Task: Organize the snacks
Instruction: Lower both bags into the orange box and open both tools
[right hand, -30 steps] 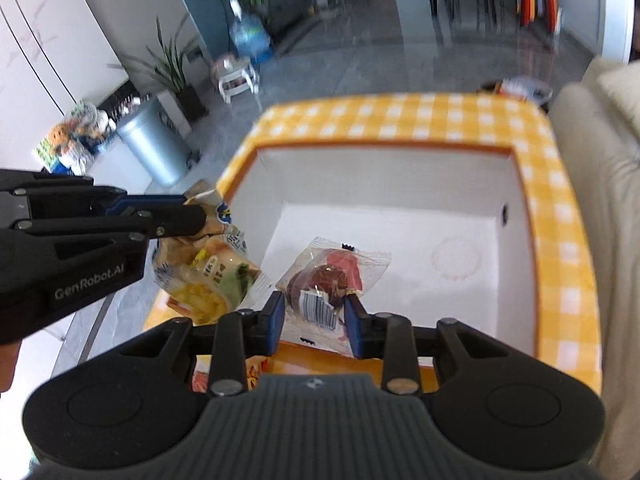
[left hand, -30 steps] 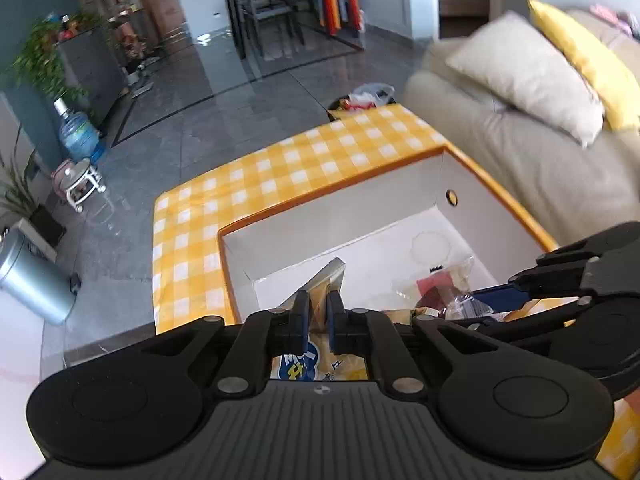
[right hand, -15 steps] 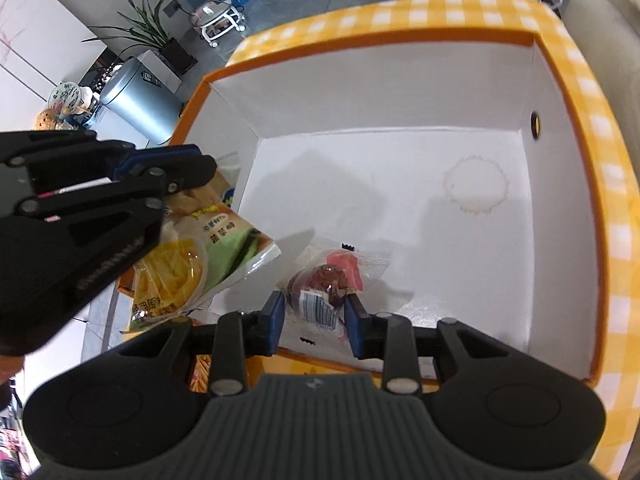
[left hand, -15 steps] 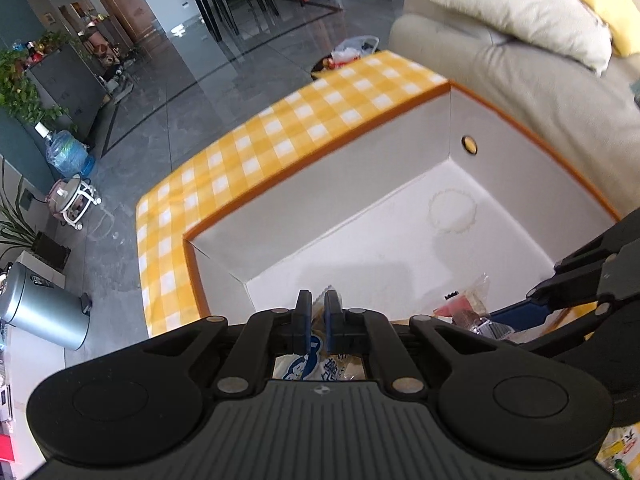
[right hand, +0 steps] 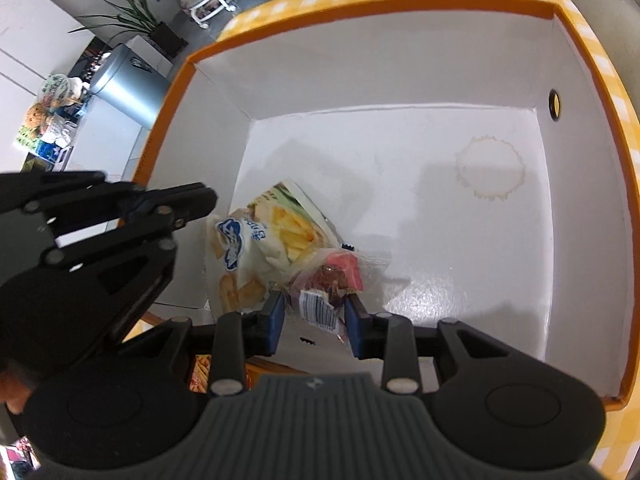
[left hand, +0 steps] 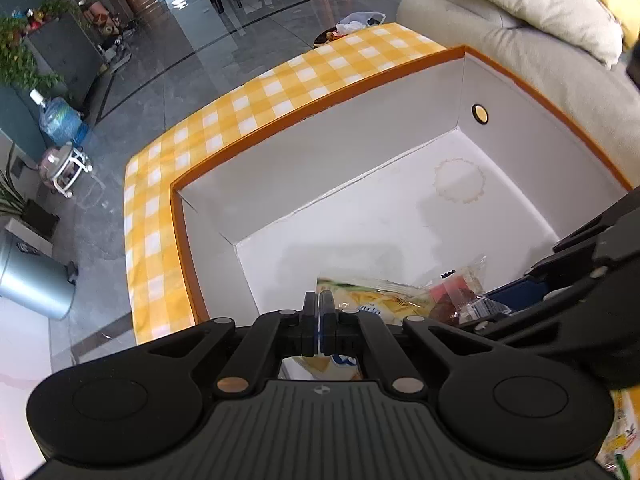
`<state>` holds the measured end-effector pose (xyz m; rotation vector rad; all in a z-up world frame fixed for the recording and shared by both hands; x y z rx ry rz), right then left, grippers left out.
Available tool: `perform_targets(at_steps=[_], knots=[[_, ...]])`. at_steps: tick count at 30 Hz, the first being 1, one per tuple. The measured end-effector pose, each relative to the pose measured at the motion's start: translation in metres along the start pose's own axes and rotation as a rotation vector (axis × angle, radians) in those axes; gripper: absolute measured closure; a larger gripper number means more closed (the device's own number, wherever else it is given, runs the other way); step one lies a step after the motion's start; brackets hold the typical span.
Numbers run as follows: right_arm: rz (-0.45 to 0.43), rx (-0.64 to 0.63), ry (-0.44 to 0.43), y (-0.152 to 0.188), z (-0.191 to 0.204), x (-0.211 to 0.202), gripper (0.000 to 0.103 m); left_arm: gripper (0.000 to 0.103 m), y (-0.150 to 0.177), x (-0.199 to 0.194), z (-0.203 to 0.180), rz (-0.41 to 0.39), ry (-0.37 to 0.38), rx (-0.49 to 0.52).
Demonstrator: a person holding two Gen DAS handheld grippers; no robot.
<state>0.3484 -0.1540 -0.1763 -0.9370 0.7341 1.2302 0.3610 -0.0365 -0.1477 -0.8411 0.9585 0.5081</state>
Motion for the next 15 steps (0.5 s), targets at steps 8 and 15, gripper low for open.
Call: perform_targets(at_steps=[8,15], knots=[[0.027,0.031,0.063,0.0,-0.006,0.003,0.072,0.096,0.001,-0.012,-0.002,-0.018,0.008,-0.007],[0.019,0.019,0.098,-0.002,-0.003,-0.003,0.068,0.096,0.002,-0.024,0.0,-0.043,0.0,-0.014]])
Point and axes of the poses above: each gripper's, at about its wrist camera, not at the fingertips, and x roughly the way its jaws point, z to its left, y to its underside, the point moved 9 cm from there along x, roughly the way its jaws point, and after that the axes turned 7 degrees about x, right-handed, at the moved point
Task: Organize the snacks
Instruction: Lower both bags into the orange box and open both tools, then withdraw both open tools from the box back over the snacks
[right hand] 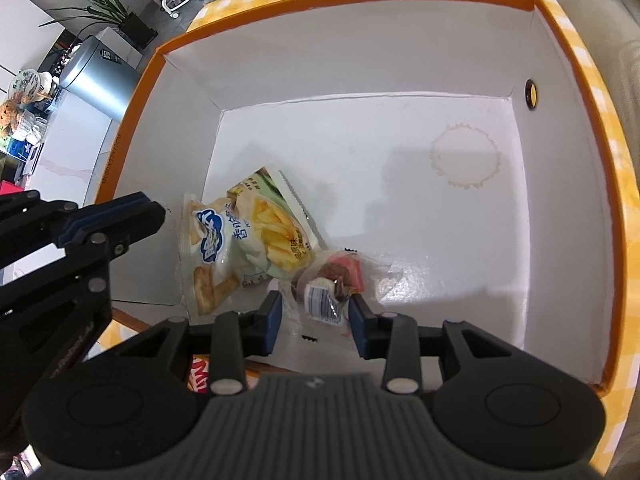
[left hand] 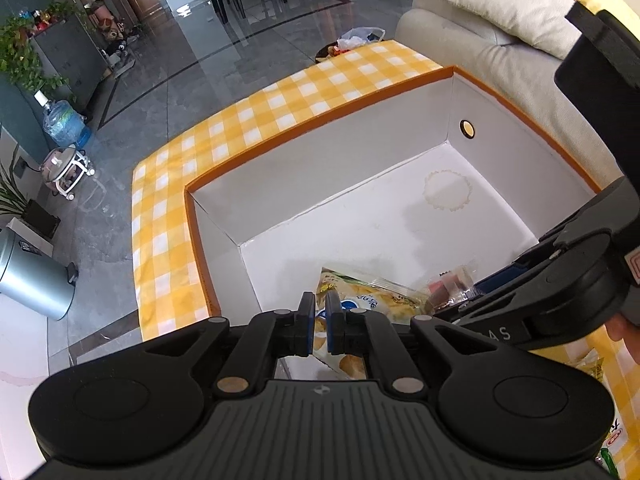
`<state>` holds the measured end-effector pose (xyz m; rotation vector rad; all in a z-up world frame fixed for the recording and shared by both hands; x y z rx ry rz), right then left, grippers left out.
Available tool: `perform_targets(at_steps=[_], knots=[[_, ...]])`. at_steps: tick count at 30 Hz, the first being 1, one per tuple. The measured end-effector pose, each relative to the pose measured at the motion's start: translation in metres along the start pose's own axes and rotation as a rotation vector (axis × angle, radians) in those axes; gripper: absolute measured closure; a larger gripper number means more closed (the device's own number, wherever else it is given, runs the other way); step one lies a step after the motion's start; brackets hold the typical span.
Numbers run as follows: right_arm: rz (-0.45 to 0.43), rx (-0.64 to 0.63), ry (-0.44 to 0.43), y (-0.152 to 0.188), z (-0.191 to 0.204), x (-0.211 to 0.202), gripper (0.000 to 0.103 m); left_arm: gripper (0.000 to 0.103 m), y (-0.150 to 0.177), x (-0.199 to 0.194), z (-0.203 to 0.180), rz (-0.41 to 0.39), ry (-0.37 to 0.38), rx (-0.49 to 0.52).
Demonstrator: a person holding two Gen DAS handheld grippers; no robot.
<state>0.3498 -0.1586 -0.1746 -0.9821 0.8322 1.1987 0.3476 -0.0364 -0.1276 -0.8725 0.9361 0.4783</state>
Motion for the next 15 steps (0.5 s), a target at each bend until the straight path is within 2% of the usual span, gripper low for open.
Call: perform_targets(at_steps=[6,9,10,15], knots=[[-0.028,-0.005,0.015,0.0,0.003,-0.012,0.056,0.095,0.002,-0.011,0.001,-0.018,-0.008,-0.003],[-0.054,-0.02,0.026,0.001,0.007,-0.023,0.053,0.086,0.003,-0.019,0.004,-0.036,-0.008,-0.018],[-0.07,-0.027,0.032,0.001,0.008,-0.027,0.05,0.085,0.004,-0.022,0.004,-0.043,-0.008,-0.025],[-0.161,-0.061,0.05,0.008,0.013,-0.054,0.047,0.077,0.013,-0.042,0.007,-0.079,-0.01,-0.056]])
Point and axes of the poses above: each gripper's, at about its wrist camera, not at the fingertips, and x roughly the way its jaws point, z to its left, y to its underside, the point moved 9 cm from there along x, roughly the way its jaws point, and after that the axes turned 7 degrees about x, right-handed, at the moved point
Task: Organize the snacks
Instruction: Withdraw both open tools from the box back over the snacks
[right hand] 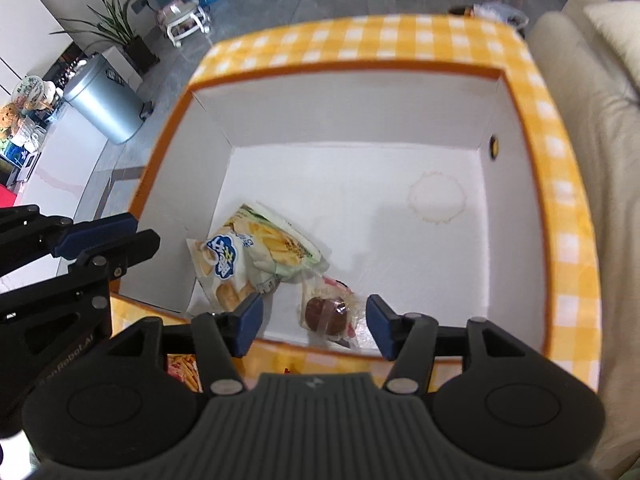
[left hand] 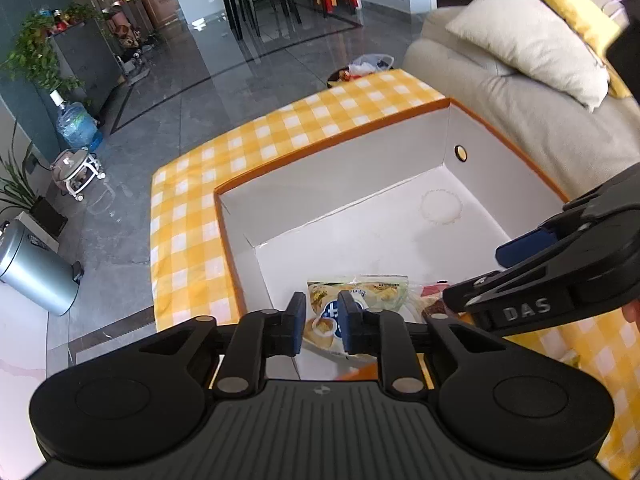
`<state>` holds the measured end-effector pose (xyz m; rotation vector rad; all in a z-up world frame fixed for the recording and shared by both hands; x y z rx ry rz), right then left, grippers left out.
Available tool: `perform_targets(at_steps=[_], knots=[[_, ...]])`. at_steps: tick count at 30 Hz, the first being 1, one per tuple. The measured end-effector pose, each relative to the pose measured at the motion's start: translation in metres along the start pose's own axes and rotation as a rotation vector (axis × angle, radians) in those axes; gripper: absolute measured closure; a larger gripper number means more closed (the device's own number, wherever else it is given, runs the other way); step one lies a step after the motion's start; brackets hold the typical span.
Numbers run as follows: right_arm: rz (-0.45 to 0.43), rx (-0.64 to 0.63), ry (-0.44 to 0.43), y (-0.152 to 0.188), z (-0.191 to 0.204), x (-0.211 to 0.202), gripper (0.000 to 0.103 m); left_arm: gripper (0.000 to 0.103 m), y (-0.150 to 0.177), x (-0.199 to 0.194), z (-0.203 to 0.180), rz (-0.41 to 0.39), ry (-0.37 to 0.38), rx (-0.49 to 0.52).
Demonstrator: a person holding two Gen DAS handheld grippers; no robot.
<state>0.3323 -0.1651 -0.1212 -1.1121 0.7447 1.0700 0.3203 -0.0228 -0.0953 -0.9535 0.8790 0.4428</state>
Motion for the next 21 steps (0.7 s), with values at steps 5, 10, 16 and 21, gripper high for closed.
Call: perform_targets(at_steps=[5,10,16,21], knots=[[-0.139,-0.047,0.027,0.013,0.003,-0.033,0.045,0.068,0.008,-0.028,0.003,-0.047,-0.008,-0.025],[-0.229,-0.063,0.018,0.036,0.006,-0.064,0.045,0.058,0.02,-0.058,0.004,-0.098,-0.024,-0.052],[-0.32,-0.094,0.01,0.076,0.011,-0.096,0.041,0.048,0.04,-0.092,0.003,-0.14,-0.035,-0.084],[-0.354,-0.074,-0.006,0.115,0.005,-0.112,0.039,0.037,0.067,-0.115,0.007,-0.146,-0.085,-0.109]])
Point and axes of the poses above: each gripper's, at about its wrist camera, not at the fingertips, and x roughly the way its jaws point, z to its left, y to its underside, the point moved 9 cm from there along x, roughly the way its jaws point, and after that the axes turned 7 degrees about x, right-handed, at the moved point
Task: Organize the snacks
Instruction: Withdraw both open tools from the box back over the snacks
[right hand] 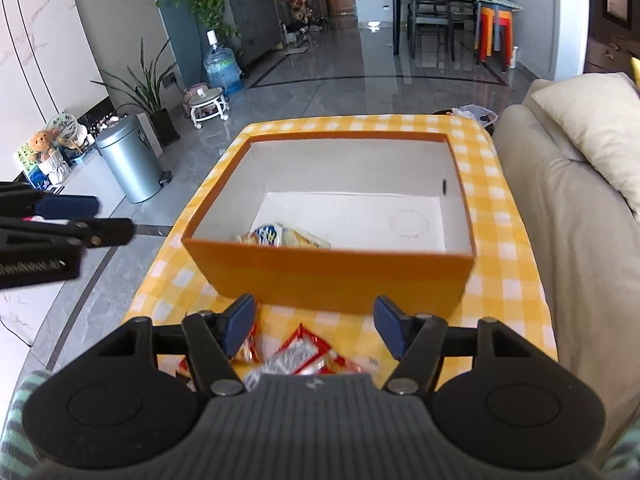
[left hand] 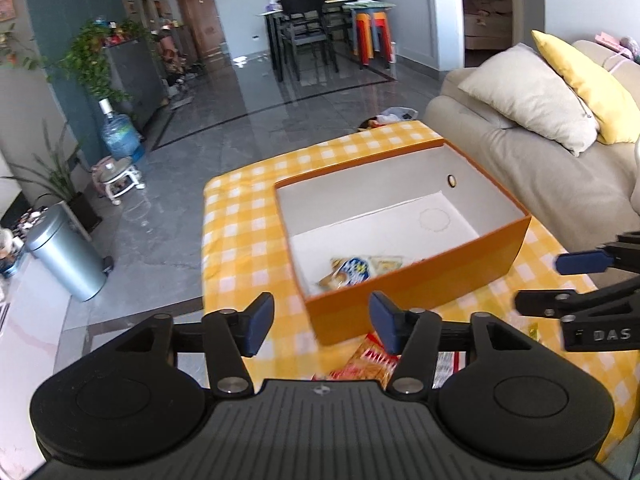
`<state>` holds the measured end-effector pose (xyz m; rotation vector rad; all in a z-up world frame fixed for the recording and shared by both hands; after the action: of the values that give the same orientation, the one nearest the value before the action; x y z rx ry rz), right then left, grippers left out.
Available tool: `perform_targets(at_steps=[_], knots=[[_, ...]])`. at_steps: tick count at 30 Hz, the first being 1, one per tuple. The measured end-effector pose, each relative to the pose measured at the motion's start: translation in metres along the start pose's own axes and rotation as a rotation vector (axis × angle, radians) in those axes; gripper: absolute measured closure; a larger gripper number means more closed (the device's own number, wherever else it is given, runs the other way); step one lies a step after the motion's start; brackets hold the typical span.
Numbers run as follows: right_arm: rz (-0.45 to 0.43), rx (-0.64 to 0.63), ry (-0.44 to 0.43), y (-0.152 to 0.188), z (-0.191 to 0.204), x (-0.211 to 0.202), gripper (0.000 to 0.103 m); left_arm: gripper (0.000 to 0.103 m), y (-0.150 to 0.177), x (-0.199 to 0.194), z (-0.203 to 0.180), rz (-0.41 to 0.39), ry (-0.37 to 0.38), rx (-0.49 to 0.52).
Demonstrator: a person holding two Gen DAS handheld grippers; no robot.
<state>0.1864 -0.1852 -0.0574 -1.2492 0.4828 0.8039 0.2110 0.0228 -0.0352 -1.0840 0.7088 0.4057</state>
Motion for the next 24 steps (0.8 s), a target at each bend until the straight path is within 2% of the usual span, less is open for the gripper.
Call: perform_targets(at_steps=[7,13,19,24], knots=[[-0.021,-0.011,0.034,0.041,-0.011,-0.025,0.039,0.037,0.04,-0.019,0.006,0.002,-0.002,-0.122],[-0.034,-0.009,0.089,0.071,-0.026,-0.037,0.038,0.037,0.068,-0.032,-0.001,-0.025,0.035,-0.231],[-0.019,-0.038,0.121,0.093,-0.035,-0.041,0.036,0.037,0.092,-0.027,-0.025,-0.002,0.062,-0.218],[0.006,-0.011,0.117,0.115,-0.045,-0.042,0.033,0.037,0.11,-0.02,-0.043,0.032,0.074,-0.188]])
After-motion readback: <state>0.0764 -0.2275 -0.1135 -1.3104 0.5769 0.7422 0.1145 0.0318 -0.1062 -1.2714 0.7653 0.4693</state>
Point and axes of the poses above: each gripper's, at about its wrist camera, not at the fingertips, and x roughly the way its jaws point, z to its left, y to its underside, the point moved 9 cm from there along x, roughly the way its jaws point, and after that the axes turned 7 degrees about x, right-handed, at the moved point
